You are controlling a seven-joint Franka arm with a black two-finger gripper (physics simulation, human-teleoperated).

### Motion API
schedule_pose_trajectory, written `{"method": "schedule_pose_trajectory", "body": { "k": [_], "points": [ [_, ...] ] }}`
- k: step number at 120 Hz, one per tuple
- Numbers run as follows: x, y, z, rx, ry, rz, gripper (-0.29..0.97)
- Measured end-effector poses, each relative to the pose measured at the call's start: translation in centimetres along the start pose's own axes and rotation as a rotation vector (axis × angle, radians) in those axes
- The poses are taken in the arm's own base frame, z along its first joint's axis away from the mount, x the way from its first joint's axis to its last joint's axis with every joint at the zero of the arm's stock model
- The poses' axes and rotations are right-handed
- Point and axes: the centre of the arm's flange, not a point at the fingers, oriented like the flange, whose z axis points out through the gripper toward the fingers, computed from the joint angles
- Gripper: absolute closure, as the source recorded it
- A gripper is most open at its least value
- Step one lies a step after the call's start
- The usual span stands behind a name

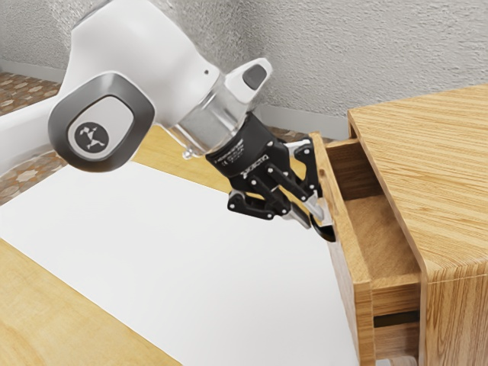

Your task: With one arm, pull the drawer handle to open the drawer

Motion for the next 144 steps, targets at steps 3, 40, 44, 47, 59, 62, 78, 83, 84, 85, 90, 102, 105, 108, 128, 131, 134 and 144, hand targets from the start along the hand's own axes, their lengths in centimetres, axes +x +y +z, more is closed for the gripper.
{"method": "schedule_pose_trajectory", "body": {
  "k": [3, 40, 44, 47, 59, 62, 78, 83, 84, 85, 90, 102, 105, 108, 128, 131, 134, 144],
  "points": [
    [-0.1, 0.0, 0.0, 0.000, 0.001, 0.001, 0.67],
    [-0.1, -0.5, -0.7, -0.001, 0.012, -0.002, 0.67],
    [0.0, -0.7, -0.9, -0.002, 0.017, -0.005, 0.67],
    [0.1, -0.8, -1.0, -0.002, 0.020, -0.007, 0.67],
    [0.1, -1.2, -1.3, 0.000, 0.025, -0.011, 0.67],
    [0.0, -1.3, -1.5, -0.002, 0.026, -0.011, 0.67],
    [-0.4, -1.6, -1.8, -0.001, 0.029, -0.011, 0.67],
    [-0.3, -1.7, -1.8, -0.001, 0.028, -0.015, 0.67],
    [-0.3, -1.8, -1.8, -0.001, 0.028, -0.015, 0.67],
    [-0.3, -1.8, -1.9, -0.001, 0.027, -0.016, 0.67],
    [-0.3, -1.8, -1.9, -0.001, 0.025, -0.017, 0.67],
    [-0.6, -1.7, -1.9, -0.003, 0.022, -0.012, 0.67],
    [-0.9, -1.6, -2.0, -0.005, 0.022, -0.008, 0.67],
    [-0.9, -1.7, -2.0, -0.003, 0.022, -0.008, 0.67],
    [-1.4, -2.0, -1.9, 0.004, 0.023, -0.006, 0.67],
    [-1.4, -2.1, -1.9, 0.004, 0.022, -0.005, 0.67],
    [-1.5, -2.1, -1.9, 0.003, 0.022, -0.005, 0.67],
    [-1.6, -2.3, -2.1, 0.003, 0.026, -0.006, 0.67]
  ]
}}
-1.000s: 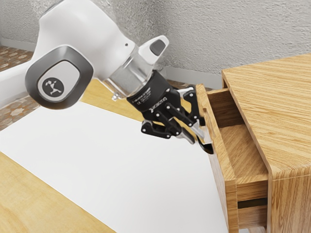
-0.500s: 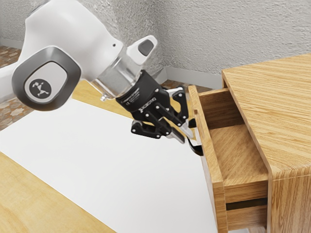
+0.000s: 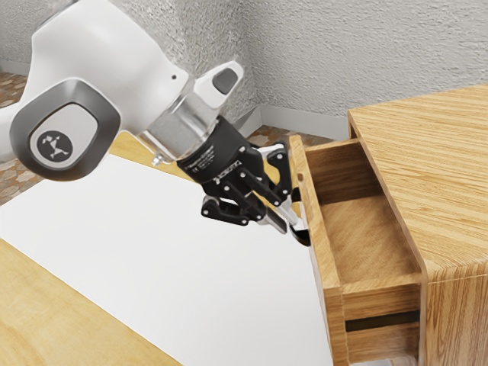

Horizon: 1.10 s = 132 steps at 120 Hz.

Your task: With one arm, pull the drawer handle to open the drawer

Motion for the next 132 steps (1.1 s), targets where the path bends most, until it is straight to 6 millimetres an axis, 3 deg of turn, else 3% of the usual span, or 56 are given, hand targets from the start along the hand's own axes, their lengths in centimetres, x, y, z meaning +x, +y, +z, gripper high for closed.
{"method": "schedule_pose_trajectory", "body": {
  "k": [95, 132],
  "points": [
    [2.2, -3.1, -0.4, 0.006, 0.006, -0.052, 0.68],
    [1.9, -3.8, -1.0, 0.006, 0.016, -0.053, 0.69]
  ]
}}
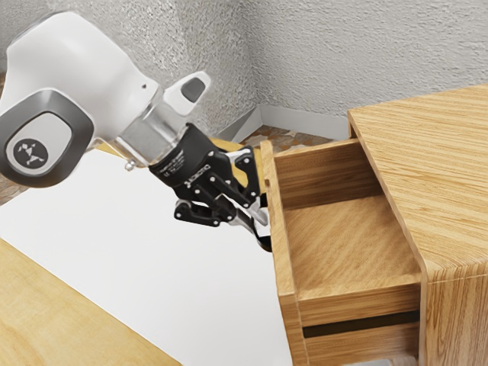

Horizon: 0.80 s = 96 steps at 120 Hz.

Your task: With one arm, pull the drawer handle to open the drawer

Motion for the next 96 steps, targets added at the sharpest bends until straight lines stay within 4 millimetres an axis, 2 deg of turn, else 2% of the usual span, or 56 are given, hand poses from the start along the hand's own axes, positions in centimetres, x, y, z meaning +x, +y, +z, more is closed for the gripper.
{"method": "schedule_pose_trajectory", "body": {
  "k": [40, 96],
  "points": [
    [0.2, -1.3, -0.6, -0.004, -0.002, -0.009, 0.69],
    [-0.9, -2.6, -1.7, -0.009, 0.010, -0.003, 0.69]
  ]
}}
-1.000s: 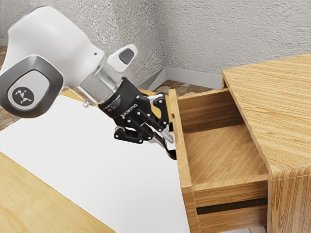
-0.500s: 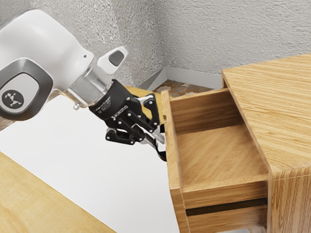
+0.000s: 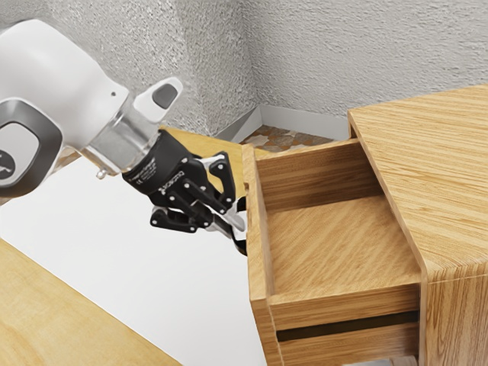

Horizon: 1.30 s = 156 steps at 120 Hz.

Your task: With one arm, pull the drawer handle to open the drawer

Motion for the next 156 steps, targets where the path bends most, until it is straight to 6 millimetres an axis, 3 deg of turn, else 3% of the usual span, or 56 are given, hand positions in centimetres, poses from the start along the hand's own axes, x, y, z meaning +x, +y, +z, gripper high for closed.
{"method": "schedule_pose_trajectory", "body": {
  "k": [47, 82, 156],
  "points": [
    [0.3, -1.5, -1.2, -0.012, 0.008, -0.019, 0.69],
    [-0.5, -1.9, -1.1, -0.003, 0.006, -0.015, 0.69],
    [-1.7, -4.0, -3.2, -0.017, 0.038, -0.027, 0.69]
  ]
}}
